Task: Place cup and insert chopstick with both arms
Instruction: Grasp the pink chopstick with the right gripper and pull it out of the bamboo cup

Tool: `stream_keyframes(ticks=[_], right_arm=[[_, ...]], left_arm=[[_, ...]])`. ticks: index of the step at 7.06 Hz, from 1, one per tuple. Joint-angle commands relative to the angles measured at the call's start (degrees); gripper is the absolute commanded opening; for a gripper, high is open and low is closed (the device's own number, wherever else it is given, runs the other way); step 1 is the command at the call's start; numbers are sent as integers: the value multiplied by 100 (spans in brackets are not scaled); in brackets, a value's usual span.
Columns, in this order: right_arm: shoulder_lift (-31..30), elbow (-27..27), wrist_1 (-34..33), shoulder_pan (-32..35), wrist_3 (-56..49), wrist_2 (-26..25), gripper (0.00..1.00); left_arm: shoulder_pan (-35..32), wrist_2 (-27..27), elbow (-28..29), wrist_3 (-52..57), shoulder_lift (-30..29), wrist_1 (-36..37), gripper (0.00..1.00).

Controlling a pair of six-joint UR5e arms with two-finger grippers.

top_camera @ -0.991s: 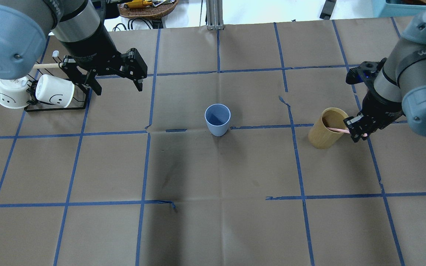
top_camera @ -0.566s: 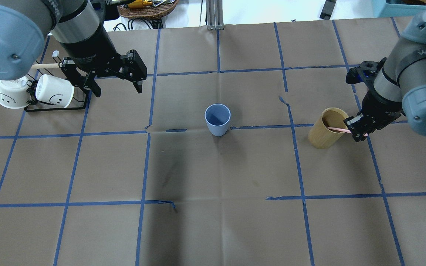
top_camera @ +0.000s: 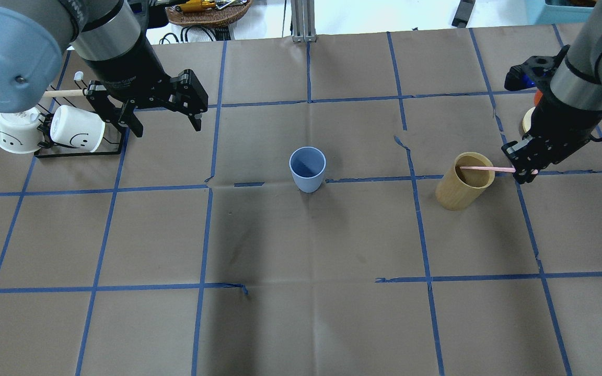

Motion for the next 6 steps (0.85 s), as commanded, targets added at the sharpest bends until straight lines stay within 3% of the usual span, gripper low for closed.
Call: stream_keyframes(ticks=[1,3,4,5,6], right_arm=[[-19,-985,1080,48,48,-4,5],[-10,-1463,1269,328,431,74,6],[-1,-1500,1287,478,748,258,6],[51,-1500,1278,514,934,764,6],[147,-1500,1226,723,945,830,6]], left_arm=[[9,15,-8,2,4,-8,100],[9,7,0,10,4,-8,100],[9,7,0,10,4,-8,100],[9,15,0,10,4,-8,100],[9,15,0,10,4,-8,100]])
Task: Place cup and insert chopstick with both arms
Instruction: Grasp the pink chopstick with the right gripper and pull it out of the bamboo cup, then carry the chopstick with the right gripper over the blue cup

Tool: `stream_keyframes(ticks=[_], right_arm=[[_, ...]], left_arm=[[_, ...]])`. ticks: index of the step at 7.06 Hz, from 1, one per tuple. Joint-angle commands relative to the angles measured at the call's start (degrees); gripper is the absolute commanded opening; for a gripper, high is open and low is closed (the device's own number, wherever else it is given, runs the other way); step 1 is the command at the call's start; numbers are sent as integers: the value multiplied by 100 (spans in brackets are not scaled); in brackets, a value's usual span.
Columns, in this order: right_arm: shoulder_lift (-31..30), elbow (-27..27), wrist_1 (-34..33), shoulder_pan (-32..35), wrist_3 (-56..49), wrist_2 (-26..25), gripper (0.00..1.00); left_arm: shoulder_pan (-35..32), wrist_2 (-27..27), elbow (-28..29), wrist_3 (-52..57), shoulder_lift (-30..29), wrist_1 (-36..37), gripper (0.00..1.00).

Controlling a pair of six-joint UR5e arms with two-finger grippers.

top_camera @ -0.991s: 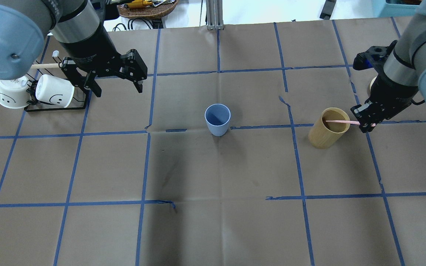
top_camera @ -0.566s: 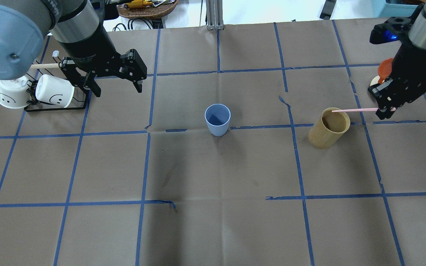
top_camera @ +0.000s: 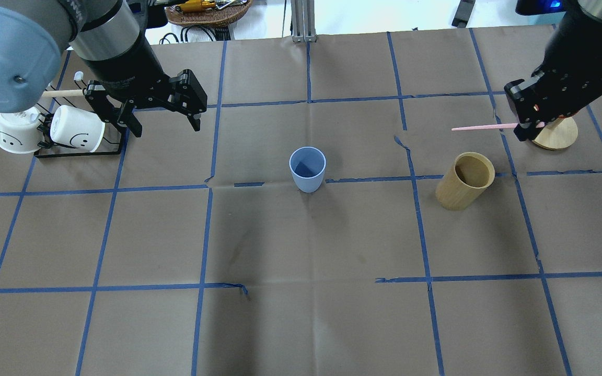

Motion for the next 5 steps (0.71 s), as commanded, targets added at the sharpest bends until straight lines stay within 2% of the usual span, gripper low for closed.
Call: stream_keyframes(ticks=[1,3,5], right_arm=[[114,-41,-164,703,371,162,6],[332,-373,-245,1372,1337,171,6],[1190,-1144,-245,2530,2672,179,6]], left_arm=[[0,3,9,-8,0,0,100],[-9,-84,18,-44,-43,35,100],[-9,-50,18,-44,-44,53,100]])
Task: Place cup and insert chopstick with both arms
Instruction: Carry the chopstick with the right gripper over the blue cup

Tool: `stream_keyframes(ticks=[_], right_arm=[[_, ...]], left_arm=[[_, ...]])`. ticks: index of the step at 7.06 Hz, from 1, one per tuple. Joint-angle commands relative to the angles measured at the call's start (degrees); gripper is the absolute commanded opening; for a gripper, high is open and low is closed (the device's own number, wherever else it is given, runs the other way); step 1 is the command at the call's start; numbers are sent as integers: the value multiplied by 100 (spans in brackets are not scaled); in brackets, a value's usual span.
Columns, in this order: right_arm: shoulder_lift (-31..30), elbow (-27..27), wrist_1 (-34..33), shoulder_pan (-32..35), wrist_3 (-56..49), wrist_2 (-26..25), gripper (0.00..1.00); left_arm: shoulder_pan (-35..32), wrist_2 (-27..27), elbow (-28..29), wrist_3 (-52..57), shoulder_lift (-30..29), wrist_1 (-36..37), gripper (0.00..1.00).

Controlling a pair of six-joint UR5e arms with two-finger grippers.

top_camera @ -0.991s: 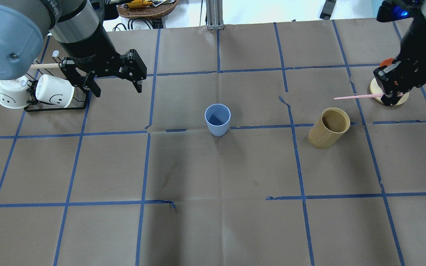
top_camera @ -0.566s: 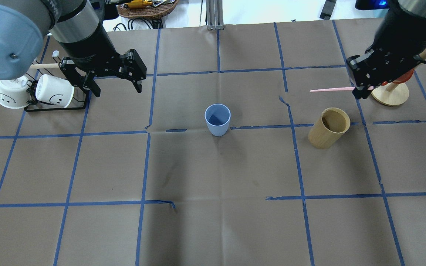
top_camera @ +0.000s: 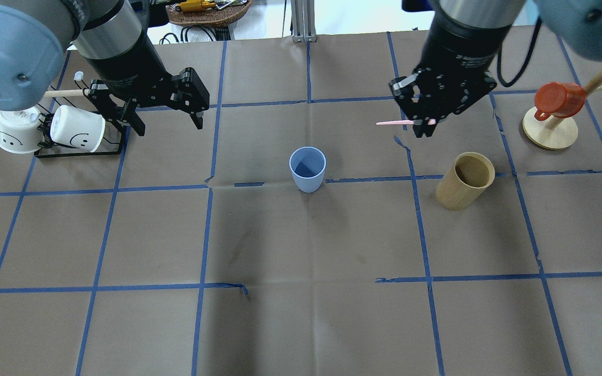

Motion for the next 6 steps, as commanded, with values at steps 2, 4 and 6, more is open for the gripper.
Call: stream_keyframes(ticks=[2,4,6], right_arm=[[1033,-729,83,964,1355,63,7],[1123,-729,380,1027,1384,203,8],[1210,-729,443,1044,1376,362,8]], left_arm=[[-5,9,6,-1,11,11,100],[-5,9,-11,-1,28,11,100],[-5,9,-11,-10,19,11,100]])
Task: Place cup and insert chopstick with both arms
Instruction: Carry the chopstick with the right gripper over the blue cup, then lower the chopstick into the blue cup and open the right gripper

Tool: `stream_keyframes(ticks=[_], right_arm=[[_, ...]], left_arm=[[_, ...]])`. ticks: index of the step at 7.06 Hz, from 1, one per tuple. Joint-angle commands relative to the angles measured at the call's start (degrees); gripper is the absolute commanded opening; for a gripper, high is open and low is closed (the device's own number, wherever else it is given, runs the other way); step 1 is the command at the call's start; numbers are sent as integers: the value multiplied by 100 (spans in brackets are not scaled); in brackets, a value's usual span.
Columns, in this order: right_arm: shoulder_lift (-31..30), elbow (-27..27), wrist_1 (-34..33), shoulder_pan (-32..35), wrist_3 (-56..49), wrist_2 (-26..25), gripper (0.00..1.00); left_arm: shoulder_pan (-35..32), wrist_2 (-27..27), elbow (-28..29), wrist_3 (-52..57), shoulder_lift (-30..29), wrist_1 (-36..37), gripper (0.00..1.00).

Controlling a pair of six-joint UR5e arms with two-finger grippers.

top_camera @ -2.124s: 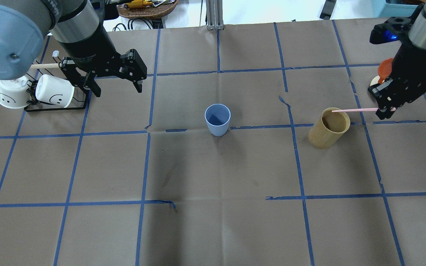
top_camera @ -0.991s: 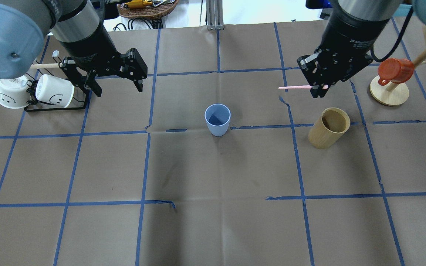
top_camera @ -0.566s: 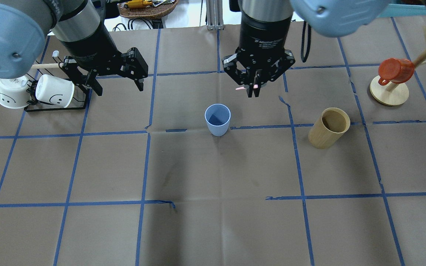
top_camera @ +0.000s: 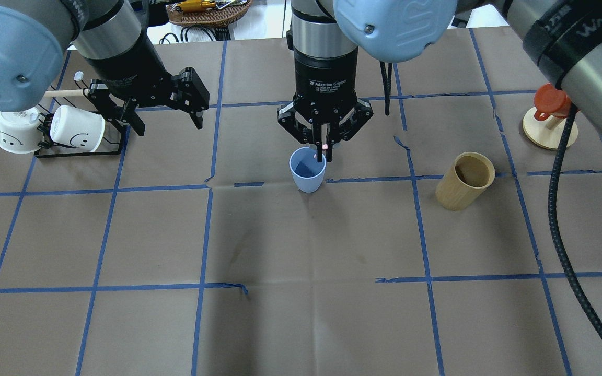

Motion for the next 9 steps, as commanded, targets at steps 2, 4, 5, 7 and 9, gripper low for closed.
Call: stream_keyframes(ticks=[2,4,5,7,9], right_arm=[[203,6,32,27,-61,84,8],[422,6,-39,27,-140,92,8],[511,6,-47,45,-158,92,10],[634,93,-47,45,-106,92,34],[556,173,-179,45,-106,84,99]], left_arm=[[0,-19,-2,-3,-2,0,100],[0,-27,7,-3,-19,0,100],[0,-19,-2,-3,-11,0,100],[0,-19,7,-3,-11,0,100],[0,-1,-2,-3,-11,-9,100]])
